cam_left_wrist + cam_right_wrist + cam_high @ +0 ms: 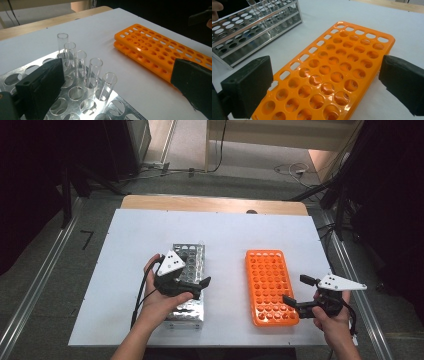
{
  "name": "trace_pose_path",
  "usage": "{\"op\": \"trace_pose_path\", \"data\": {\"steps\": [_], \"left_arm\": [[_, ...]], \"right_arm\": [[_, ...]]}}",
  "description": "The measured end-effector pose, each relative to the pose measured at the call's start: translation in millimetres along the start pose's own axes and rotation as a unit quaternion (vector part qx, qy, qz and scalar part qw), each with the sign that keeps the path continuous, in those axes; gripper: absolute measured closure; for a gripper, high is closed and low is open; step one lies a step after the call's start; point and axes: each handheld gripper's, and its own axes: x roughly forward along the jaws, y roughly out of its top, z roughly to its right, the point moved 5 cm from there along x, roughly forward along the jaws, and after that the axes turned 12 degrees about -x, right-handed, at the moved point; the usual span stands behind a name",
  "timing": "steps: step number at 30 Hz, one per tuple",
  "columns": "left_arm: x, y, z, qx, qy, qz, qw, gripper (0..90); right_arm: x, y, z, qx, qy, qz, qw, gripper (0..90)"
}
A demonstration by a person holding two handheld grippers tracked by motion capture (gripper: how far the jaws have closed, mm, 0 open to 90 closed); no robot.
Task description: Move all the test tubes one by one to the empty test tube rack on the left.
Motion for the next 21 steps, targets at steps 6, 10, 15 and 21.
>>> {"op": "trace_pose_path", "data": {"steps": [6, 10, 15, 21], "left_arm": [[-0.7, 0.7, 0.2, -0.001, 0.000, 0.003, 1.0000, 0.0], [-0.6, 0.6, 0.2, 0.000, -0.001, 0.001, 1.0000, 0.0], [-2.7, 1.5, 0.2, 0.001, 0.000, 0.008, 1.0000, 0.0], [-8.1, 2.4, -1.1, 0.004, 0.001, 0.017, 0.9999, 0.0]], "right_arm": [[-0.6, 0.1, 0.4, 0.001, 0.000, 0.001, 1.0000, 0.0], [-0.6, 0.1, 0.4, 0.001, 0.000, 0.000, 1.0000, 0.0], [-0.4, 0.0, 0.5, 0.001, -0.001, -0.001, 1.0000, 0.0], [-0.1, 0.2, -0.1, 0.001, -0.001, 0.000, 1.0000, 0.0]]}}
